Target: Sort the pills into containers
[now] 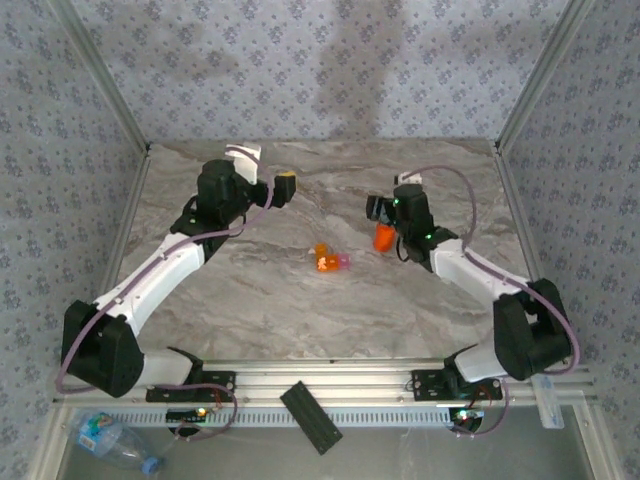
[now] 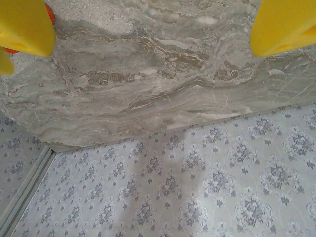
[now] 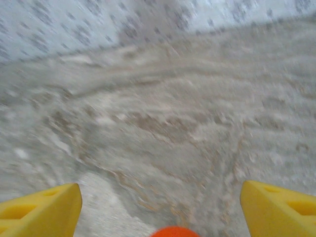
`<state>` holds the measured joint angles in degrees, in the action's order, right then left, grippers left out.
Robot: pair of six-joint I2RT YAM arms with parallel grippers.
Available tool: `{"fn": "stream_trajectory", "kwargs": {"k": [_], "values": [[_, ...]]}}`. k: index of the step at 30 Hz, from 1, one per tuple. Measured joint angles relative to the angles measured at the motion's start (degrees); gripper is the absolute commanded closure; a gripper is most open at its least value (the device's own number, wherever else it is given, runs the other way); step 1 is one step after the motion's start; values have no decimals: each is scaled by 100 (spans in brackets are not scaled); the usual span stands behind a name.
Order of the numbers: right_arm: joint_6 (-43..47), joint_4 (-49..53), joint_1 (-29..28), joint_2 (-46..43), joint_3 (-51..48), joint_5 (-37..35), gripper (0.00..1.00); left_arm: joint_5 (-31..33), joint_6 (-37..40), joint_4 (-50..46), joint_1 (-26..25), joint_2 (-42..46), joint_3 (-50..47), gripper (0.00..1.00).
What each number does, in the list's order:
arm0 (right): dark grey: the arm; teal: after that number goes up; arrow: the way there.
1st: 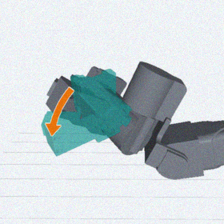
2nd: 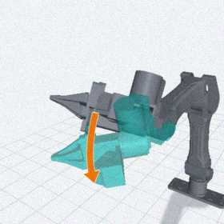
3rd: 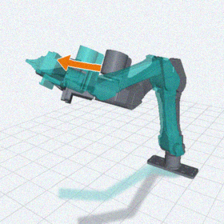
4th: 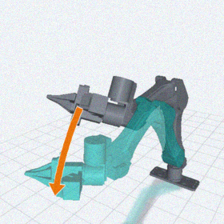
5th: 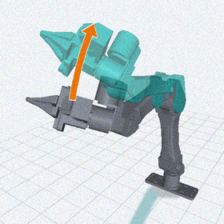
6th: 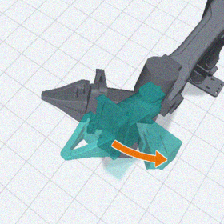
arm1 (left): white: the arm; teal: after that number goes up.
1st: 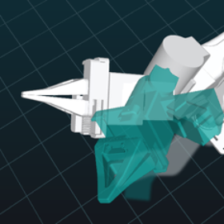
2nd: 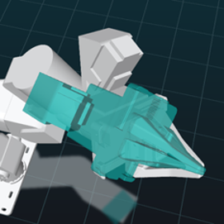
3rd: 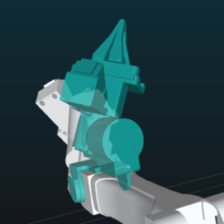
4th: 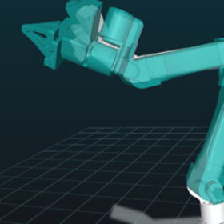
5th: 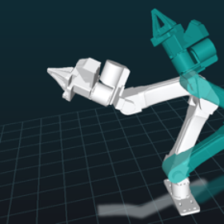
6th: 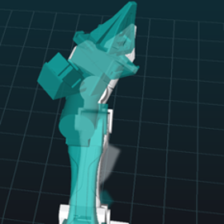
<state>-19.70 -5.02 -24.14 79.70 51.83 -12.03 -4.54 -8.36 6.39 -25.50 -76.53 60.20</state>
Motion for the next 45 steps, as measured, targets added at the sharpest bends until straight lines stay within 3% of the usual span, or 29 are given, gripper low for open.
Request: {"fn": "stream_trajectory", "kwargs": {"k": [6,13,24,45], "values": [[13,1113,-96,-160,1132,1110,16,9,-28,-144,0,-374,22,0],[39,2155,-660,133,1217,1908,18,-92,-9,-654,35,-879,391,4],[-348,2520,-789,1180,802,2046,22,-258,-11,-1427,37,-1650,831,12],[-555,2629,-706,1921,804,1934,24,-592,-33,-2035,-120,-2337,1023,14]]}}
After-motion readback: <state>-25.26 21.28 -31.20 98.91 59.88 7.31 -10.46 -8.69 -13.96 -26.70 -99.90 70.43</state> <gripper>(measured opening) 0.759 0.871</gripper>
